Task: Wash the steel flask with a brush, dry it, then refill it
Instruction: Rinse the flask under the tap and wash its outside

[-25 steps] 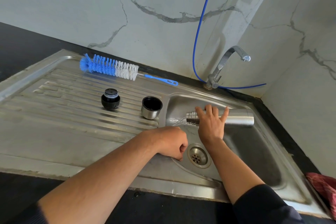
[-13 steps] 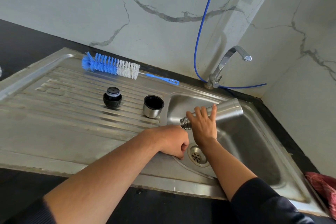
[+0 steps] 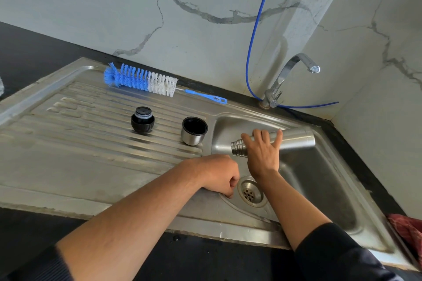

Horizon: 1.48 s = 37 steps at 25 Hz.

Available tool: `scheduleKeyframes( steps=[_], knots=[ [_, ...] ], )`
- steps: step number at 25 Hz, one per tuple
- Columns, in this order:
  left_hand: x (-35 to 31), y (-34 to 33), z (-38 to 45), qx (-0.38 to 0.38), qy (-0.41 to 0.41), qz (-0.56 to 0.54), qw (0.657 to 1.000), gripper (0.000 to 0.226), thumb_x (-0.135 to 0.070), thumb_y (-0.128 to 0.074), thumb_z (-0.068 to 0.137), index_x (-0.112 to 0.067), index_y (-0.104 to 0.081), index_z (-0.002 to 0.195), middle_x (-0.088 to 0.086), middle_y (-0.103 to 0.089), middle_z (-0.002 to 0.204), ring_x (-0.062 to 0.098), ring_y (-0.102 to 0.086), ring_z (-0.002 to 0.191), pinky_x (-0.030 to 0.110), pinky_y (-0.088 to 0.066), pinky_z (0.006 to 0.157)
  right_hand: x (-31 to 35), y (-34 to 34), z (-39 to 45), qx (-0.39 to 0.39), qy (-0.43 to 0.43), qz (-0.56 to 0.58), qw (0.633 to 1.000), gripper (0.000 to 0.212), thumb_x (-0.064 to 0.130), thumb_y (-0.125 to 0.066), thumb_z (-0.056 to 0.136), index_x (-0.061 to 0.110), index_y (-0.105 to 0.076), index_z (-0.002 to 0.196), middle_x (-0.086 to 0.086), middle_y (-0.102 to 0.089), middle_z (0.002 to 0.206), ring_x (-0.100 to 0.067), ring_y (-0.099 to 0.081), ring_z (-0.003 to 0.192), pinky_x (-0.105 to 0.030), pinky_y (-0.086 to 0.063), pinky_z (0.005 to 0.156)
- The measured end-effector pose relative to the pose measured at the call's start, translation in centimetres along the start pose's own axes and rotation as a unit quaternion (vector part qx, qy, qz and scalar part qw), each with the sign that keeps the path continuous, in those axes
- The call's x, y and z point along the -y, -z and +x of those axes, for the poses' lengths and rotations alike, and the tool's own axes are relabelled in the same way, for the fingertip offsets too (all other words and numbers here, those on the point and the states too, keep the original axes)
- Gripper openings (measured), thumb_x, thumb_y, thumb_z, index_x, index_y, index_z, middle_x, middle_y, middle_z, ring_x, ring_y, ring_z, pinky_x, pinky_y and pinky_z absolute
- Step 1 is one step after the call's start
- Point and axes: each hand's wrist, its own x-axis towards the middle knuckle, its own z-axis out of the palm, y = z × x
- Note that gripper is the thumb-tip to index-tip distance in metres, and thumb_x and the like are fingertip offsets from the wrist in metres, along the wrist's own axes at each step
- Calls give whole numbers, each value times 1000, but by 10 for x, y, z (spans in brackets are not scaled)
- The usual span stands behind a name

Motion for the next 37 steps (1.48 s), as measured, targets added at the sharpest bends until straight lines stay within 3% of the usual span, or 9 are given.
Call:
scheduleKeyframes(
  steps=[5,8,14,18,25,30,32,35,37],
  knots=[
    [1,-3,2,-6,6,-21,1000,24,-24,-77,88,-25,-62,69,-10,-63,74,13,-63,82,35,-54,79,-1,0,1,-1,-17,35,999,70,8,-67,82,35,-44,143,-3,-48,131,-27,-46,125,-69,-11,119],
    [4,-6,5,-76,24,-87,993,15,-30,-80,86,-26,-68,79,-12,-62,78,8,-60,77,33,-51,73,-6,11,3,3,-82,188,979,74,12,-72,74,38,-48,138,4,-50,127,-22,-47,121,-64,-26,113],
    [2,-1,13,-298,118,-218,922,94,-56,-88,69,-19,-51,147,0,-60,138,15,-59,124,38,-50,105,-43,60,-4,-11,-137,710,691,54,22,-88,62,24,-62,110,0,-73,96,-22,-70,89,-38,-57,78],
    [1,-7,15,-324,110,-261,903,105,-67,-85,64,-26,-44,152,-11,-63,135,4,-61,121,31,-52,104,-50,91,-12,-26,-88,795,599,50,20,-88,73,23,-64,117,4,-74,95,-14,-72,88,-24,-55,73],
    [-3,-6,18,-388,76,-306,866,57,-45,-91,70,-36,-62,118,-16,-71,99,-7,-66,92,20,-57,80,-43,107,-19,4,-19,783,622,49,10,-86,78,15,-62,120,9,-75,95,-4,-70,87,-17,-53,73],
    [-4,-2,16,-439,59,-325,836,54,-38,-93,68,-38,-61,112,-19,-72,100,-3,-67,93,9,-49,77,-82,85,1,61,97,802,586,76,9,-66,76,19,-47,149,-6,-62,140,-24,-56,132,-41,-48,106],
    [-3,-1,15,-451,63,-330,827,53,-38,-93,68,-39,-60,110,-19,-71,99,-3,-67,93,8,-48,77,-92,63,27,41,-22,810,585,69,11,-64,75,18,-54,143,-4,-69,131,-28,-61,126,-44,-52,95],
    [-2,-2,17,-457,72,-331,822,53,-37,-92,70,-37,-60,111,-20,-71,98,-5,-65,93,6,-46,77,-96,27,75,-32,-244,699,671,37,16,-67,93,12,-64,130,1,-74,103,-23,-71,99,-37,-60,76],
    [-2,-2,17,-460,70,-328,822,54,-37,-92,70,-39,-59,112,-21,-70,100,-6,-65,94,5,-47,77,-101,10,104,-45,-288,641,709,39,28,-69,96,12,-64,131,1,-71,102,-21,-71,96,-42,-61,85]
  ],
)
